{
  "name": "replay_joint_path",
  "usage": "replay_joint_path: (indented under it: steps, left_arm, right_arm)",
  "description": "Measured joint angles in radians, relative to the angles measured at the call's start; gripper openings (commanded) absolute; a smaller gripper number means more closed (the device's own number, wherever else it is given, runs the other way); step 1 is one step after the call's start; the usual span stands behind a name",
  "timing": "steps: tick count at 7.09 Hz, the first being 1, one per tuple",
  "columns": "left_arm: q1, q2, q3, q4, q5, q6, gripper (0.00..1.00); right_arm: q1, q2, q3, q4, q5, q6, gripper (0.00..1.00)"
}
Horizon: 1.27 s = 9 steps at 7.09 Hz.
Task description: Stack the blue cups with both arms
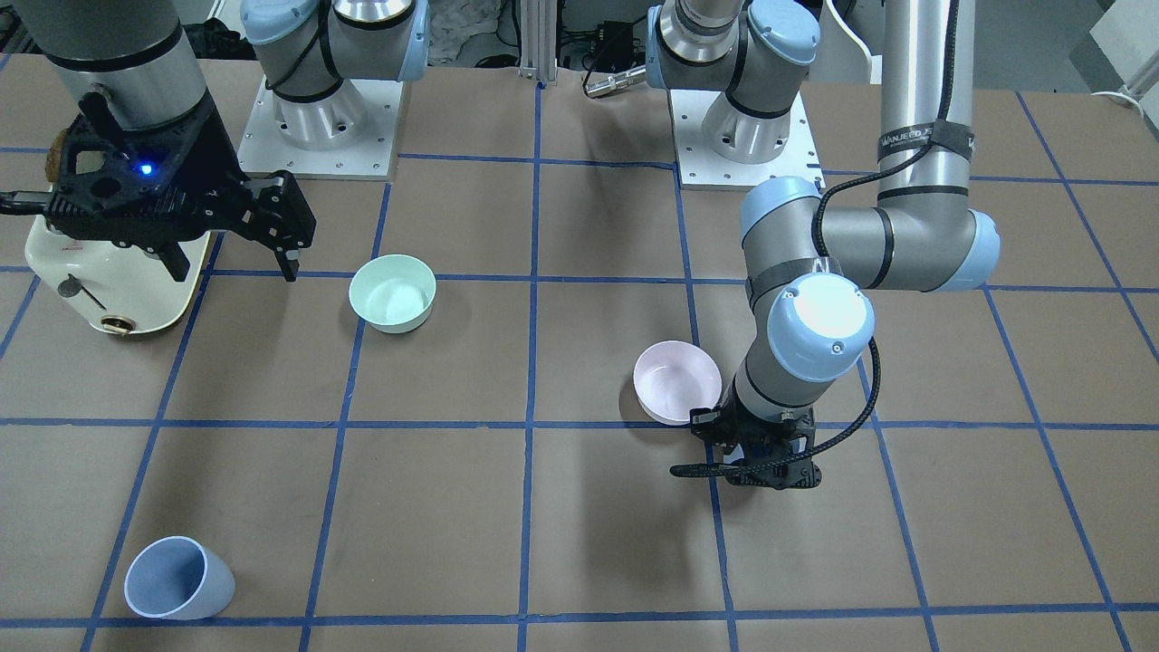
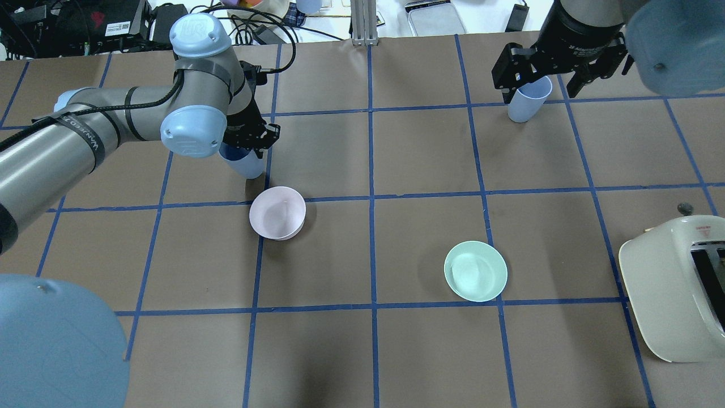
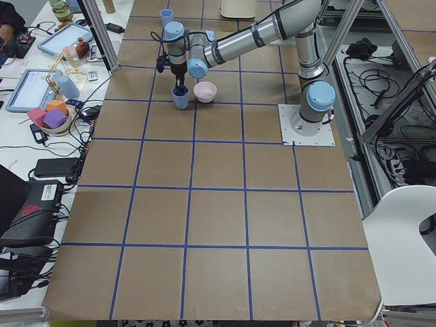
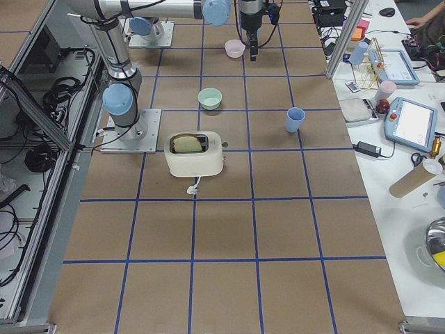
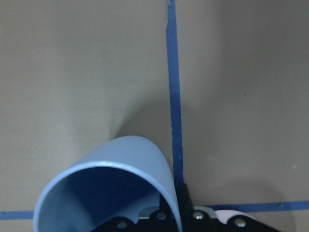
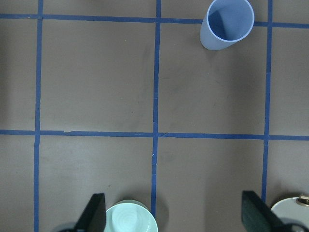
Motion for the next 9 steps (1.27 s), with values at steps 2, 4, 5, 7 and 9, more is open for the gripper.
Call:
replay_joint_path:
  steps: [2,4,5,7,9]
  left_arm:
    - [-0.104,-0.013,0.117,-0.085,-0.013,-0.159,0.00]
    - [-0.205,-0.074,0.189,-0.051,-0.017,-0.396,0.00]
    - [-0.243,-0.125,0.233,-0.001,-0.016,-0.462,0.00]
    - [-0.301,-0.232,0.338,0.071,-0.006,-0.545,0.00]
    - [-0.320,-0.272,0.366,0.074,0.004,-0.548,0.99]
  right_arm:
    - [-0.035,0.050,-0.018,-0.020,0.006,-0.031,1.00]
    - [-0.132,0.192,-0.109,-0.062,0.011,-0.125,1.00]
    - [-0.179,0.286,-0.175,-0.081,0.014,-0.183,1.00]
    - [-0.213,0.447,-0.270,-0.187,0.020,-0.222,1.00]
    - [-0.212,0.547,-0.302,-0.245,0.061,-0.224,1.00]
